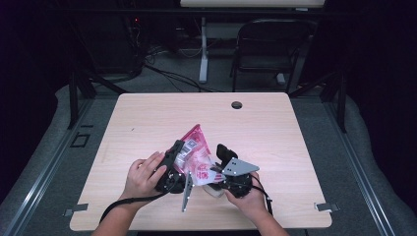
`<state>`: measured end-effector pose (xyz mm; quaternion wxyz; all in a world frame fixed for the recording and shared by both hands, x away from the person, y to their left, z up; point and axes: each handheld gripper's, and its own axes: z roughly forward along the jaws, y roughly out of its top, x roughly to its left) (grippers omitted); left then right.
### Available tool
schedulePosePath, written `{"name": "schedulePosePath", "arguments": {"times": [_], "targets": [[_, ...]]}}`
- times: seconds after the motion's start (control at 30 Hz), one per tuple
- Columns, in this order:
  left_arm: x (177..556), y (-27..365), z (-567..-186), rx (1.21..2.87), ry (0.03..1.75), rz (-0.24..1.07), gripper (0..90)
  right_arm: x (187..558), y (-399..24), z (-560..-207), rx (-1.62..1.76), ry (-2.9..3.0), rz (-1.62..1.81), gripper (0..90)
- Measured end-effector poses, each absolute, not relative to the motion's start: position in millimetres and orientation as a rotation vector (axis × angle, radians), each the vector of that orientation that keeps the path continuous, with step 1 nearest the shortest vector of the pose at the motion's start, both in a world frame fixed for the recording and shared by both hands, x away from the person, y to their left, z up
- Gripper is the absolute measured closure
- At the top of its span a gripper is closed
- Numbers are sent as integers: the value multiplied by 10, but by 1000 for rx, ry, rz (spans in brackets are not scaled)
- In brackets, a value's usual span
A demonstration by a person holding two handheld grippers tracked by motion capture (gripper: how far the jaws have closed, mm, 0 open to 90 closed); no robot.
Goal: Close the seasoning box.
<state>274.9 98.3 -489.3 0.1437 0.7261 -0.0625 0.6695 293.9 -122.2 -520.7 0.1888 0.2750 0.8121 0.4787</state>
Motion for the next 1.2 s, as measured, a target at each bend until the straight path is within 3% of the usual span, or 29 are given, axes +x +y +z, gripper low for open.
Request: {"name": "schedulePosePath", "arguments": {"times": [1.2], "targets": [[2746, 989, -4882, 2084, -171, 1927, 628, 2931, -1221, -5199, 771, 2277, 1352, 877]]}}
